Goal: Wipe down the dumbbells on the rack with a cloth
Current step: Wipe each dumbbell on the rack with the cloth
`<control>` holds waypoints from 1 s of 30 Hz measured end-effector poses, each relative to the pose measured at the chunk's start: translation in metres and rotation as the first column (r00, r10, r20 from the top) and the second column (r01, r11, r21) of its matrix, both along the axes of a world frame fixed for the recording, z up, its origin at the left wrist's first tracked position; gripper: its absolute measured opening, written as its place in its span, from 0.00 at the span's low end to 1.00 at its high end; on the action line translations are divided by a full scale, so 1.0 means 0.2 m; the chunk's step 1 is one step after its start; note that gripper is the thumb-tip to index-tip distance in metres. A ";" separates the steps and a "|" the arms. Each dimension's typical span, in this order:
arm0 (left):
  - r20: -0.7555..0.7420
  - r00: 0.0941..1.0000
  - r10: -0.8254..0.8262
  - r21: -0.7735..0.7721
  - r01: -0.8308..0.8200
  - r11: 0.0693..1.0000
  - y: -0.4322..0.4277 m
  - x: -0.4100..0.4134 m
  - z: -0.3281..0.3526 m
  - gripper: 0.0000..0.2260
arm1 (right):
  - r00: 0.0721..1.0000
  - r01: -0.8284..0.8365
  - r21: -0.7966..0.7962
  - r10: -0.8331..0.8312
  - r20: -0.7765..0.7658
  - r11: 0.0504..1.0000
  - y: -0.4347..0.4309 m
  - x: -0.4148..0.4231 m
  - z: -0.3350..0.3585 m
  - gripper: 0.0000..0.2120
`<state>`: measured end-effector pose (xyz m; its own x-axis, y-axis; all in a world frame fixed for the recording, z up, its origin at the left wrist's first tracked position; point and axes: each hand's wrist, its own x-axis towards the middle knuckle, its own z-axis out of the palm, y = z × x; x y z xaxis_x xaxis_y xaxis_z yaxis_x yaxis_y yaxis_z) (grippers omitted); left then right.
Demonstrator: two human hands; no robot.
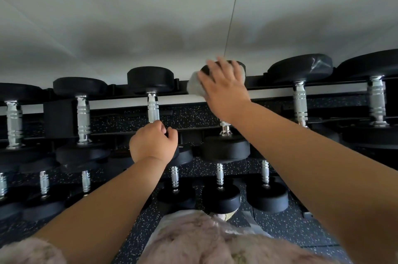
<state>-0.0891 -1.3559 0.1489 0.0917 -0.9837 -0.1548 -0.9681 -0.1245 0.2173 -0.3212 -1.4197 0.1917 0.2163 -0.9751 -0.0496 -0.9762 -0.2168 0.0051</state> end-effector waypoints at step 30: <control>-0.004 1.000 0.002 -0.031 -0.002 1.000 0.01 0.00 -0.01 0.11 | 0.792 0.389 0.108 -0.392 0.468 0.915 -0.14 -0.09 0.05 0.34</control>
<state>-0.0899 -1.3542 0.1477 0.0936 -0.9877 -0.1249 -0.9670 -0.1201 0.2245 -0.3388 -1.4476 0.2015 -0.1846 -0.9817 -0.0474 -0.8601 0.1847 -0.4755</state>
